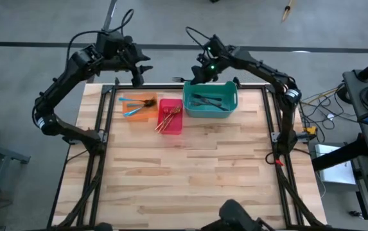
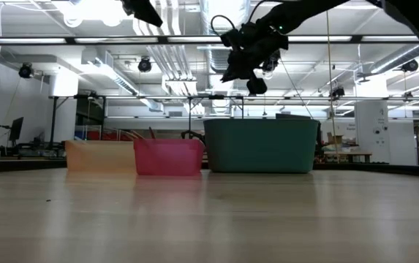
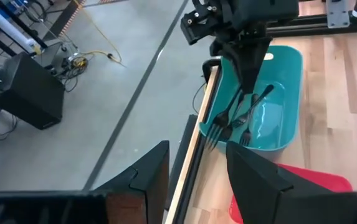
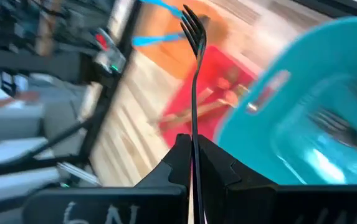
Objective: Sort silverware by color (type)
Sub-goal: Put the black fork into the green bin, then return to Home Position
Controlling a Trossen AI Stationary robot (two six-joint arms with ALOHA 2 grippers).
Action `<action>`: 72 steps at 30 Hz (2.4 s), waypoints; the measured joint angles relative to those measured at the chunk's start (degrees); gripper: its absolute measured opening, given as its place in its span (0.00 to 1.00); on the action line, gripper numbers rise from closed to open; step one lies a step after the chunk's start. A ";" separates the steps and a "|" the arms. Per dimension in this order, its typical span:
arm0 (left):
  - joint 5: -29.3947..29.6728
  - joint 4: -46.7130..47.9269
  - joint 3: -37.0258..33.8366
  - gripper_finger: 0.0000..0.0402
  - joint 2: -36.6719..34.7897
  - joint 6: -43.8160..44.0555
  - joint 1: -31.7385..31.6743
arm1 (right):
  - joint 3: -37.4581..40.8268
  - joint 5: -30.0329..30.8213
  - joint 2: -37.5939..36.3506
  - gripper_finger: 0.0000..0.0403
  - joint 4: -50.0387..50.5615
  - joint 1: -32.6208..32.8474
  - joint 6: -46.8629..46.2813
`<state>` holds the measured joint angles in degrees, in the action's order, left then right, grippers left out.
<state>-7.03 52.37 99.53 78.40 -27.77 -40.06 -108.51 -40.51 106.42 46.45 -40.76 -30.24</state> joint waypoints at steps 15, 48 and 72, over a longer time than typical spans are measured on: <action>-0.11 -0.61 -0.06 0.35 1.24 -3.21 -2.98 | -13.23 2.41 6.73 0.02 34.89 -5.78 14.67; -0.08 -3.21 -0.13 0.35 5.76 -3.23 -6.35 | -9.38 13.02 16.10 0.07 29.45 -3.97 16.72; -7.92 -3.00 -0.13 0.35 4.99 1.76 -6.35 | -9.38 16.57 12.29 0.19 34.01 -6.35 18.79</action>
<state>-14.95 49.37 99.39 83.39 -26.01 -46.41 -117.89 -23.94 118.72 80.46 -47.11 -11.45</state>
